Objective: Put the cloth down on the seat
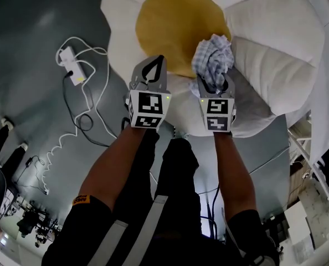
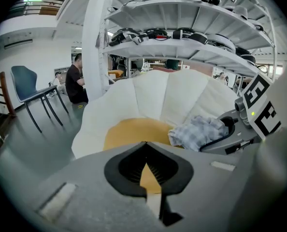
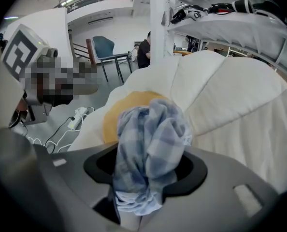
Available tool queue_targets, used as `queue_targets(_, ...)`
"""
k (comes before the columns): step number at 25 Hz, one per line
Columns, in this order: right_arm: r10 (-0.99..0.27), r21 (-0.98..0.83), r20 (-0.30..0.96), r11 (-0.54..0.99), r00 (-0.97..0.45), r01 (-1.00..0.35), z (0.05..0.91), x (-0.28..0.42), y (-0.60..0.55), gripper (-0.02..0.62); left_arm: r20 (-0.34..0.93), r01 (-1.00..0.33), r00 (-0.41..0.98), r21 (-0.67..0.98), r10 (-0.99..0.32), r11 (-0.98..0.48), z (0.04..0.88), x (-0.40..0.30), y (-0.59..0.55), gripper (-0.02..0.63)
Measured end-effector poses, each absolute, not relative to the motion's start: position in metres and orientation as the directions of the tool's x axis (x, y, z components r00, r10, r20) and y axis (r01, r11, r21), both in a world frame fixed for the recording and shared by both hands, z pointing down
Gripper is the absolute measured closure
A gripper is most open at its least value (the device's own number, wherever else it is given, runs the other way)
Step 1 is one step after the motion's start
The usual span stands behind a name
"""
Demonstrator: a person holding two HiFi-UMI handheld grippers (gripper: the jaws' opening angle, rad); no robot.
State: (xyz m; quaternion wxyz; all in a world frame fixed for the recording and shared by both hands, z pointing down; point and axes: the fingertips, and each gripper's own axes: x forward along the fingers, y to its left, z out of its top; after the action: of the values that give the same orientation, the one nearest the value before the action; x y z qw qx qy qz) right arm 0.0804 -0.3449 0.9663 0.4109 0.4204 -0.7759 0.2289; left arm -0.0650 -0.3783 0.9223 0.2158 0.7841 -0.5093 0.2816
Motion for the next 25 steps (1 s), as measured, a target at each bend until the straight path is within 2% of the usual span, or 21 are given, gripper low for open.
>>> queue_targets(13, -0.37, -0.054, 0.874, 0.57, -0.315, -0.82, 1.002, 0.074, -0.331, 0.307, 0.655, -0.917, 0.327, 0.047, -0.681, -0.395, 0.917, -0.063, -0.382, 0.606)
queue_targets(25, -0.416, -0.064, 0.837, 0.571, -0.356, -0.818, 0.865, 0.063, -0.324, 0.31, 0.629, -0.928, 0.32, 0.057, -0.708, -0.369, 0.792, -0.062, -0.363, 0.604)
